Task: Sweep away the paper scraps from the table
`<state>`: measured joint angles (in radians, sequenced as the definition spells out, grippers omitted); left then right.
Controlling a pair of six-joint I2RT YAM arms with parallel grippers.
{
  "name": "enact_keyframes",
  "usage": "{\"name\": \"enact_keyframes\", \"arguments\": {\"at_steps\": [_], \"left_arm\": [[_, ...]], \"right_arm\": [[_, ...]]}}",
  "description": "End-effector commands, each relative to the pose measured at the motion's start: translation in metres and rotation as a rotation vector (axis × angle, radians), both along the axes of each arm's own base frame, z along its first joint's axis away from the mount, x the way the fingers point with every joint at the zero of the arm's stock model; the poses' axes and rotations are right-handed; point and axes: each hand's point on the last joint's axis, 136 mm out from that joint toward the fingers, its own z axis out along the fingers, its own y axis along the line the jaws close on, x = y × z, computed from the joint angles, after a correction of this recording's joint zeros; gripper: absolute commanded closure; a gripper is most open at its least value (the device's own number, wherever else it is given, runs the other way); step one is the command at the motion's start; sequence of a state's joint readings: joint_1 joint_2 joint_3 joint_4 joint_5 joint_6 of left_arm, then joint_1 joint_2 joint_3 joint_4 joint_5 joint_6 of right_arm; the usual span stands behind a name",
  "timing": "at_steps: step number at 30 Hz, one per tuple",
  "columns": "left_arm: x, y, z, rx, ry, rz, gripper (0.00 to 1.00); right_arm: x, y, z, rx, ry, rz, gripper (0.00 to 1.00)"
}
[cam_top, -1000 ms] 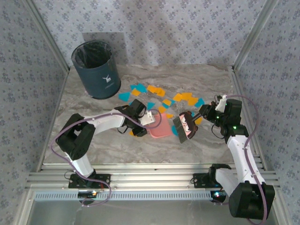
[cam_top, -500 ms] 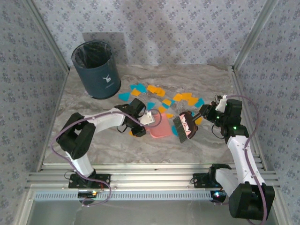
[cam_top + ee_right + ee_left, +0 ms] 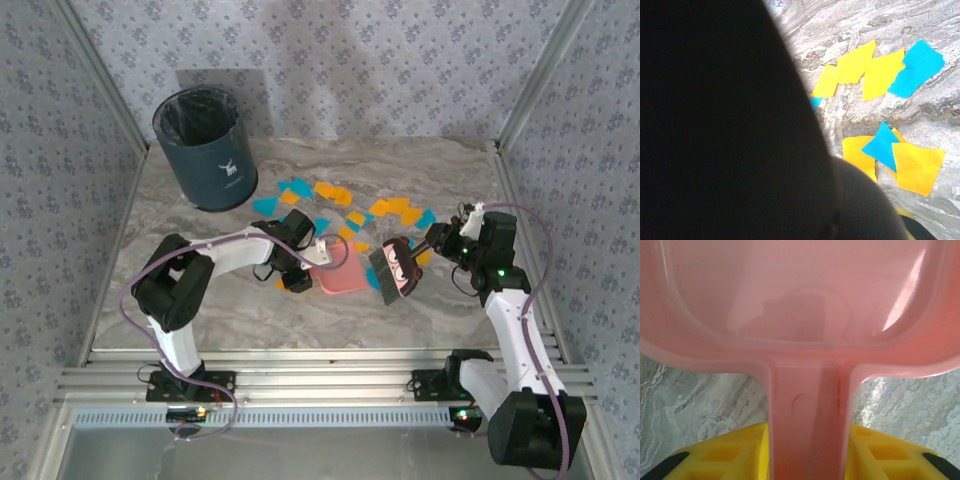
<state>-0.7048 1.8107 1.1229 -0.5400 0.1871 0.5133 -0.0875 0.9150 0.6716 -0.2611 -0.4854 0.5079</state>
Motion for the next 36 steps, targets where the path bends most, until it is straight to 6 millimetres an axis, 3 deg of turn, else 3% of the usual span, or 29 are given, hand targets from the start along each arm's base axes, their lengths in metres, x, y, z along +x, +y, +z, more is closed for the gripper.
{"name": "enact_keyframes", "arguments": {"at_steps": [1, 11, 24, 36], "left_arm": [[-0.003, -0.004, -0.001, 0.024, 0.027, -0.034, 0.59], [-0.004, -0.005, -0.003, 0.031, 0.020, -0.041, 0.73], [-0.004, -0.002, 0.032, 0.023, -0.023, -0.045, 1.00], [-0.026, 0.019, 0.070, 0.065, -0.029, -0.010, 1.00]], "right_arm": [[-0.001, -0.001, 0.009, 0.000, -0.022, -0.002, 1.00], [-0.001, -0.002, 0.009, 0.001, -0.018, -0.002, 1.00], [0.000, -0.003, 0.015, 0.005, -0.034, -0.008, 1.00], [0.008, -0.003, 0.021, 0.018, -0.062, -0.017, 1.00]]}}
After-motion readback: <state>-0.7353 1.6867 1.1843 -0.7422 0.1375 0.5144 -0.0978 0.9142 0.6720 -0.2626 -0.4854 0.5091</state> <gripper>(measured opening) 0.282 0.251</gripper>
